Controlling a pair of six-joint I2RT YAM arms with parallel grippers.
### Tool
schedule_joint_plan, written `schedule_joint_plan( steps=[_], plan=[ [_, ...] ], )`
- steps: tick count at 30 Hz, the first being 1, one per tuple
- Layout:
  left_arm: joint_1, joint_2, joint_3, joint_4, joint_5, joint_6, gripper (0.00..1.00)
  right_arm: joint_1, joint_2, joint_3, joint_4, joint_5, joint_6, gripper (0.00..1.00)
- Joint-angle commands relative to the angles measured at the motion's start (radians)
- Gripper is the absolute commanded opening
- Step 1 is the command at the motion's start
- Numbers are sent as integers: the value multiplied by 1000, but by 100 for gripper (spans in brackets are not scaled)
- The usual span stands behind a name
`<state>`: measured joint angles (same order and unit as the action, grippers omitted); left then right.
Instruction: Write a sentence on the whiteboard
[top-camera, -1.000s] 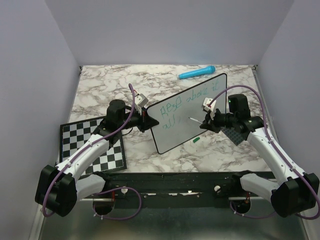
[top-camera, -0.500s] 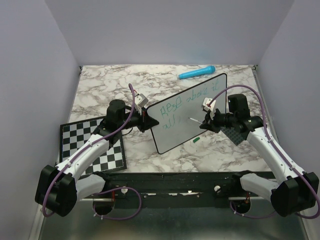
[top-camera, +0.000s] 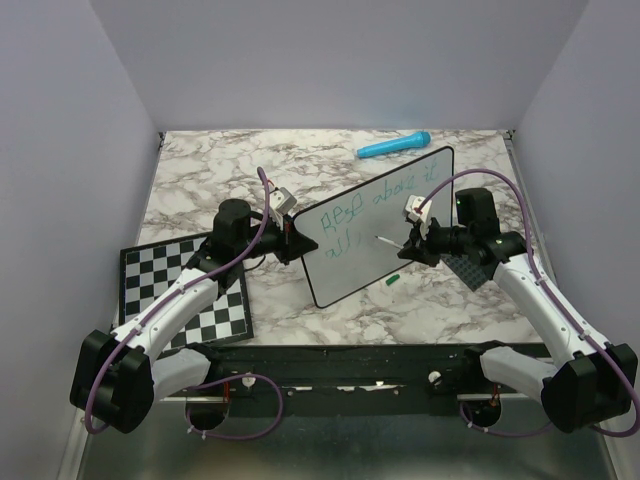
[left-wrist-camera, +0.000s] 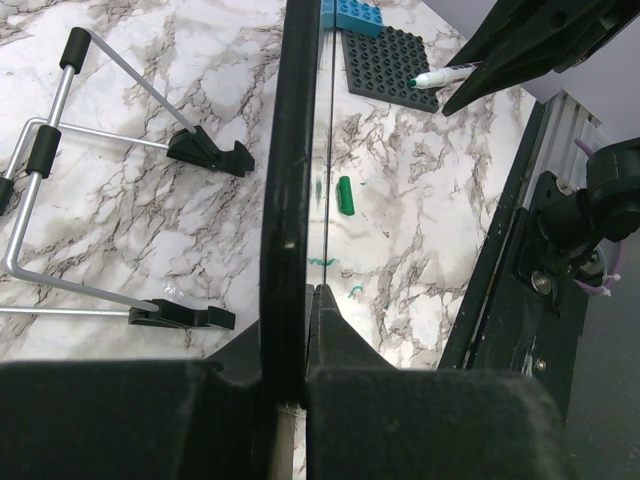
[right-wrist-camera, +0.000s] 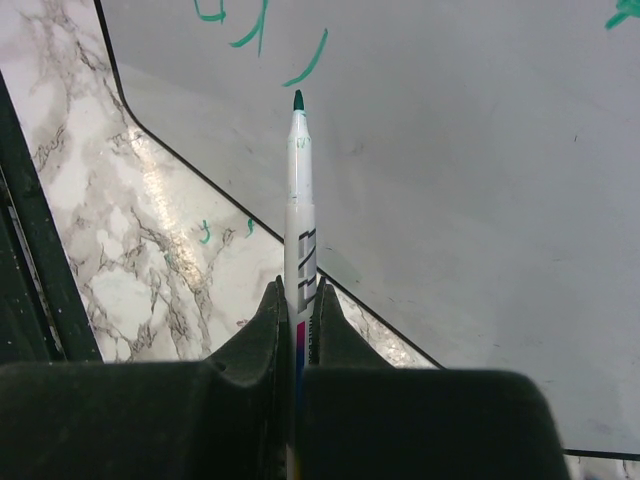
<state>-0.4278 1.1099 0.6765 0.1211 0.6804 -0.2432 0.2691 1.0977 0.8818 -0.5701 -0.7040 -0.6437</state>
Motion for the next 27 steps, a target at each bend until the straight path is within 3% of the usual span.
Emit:
schedule_joint_plan(
  steps=[1, 21, 27],
  plan=[
    [1, 5, -23, -115, -96, 78, 0, 4, 1, 8, 13, -26, 12, 0],
    [1, 5, -23, -115, -94, 76, 0, 4, 2, 32, -1, 46, -7, 0],
    [1, 11, -22, -113, -93, 76, 0, 5, 21, 8, 73, 52, 75, 1]
  ],
)
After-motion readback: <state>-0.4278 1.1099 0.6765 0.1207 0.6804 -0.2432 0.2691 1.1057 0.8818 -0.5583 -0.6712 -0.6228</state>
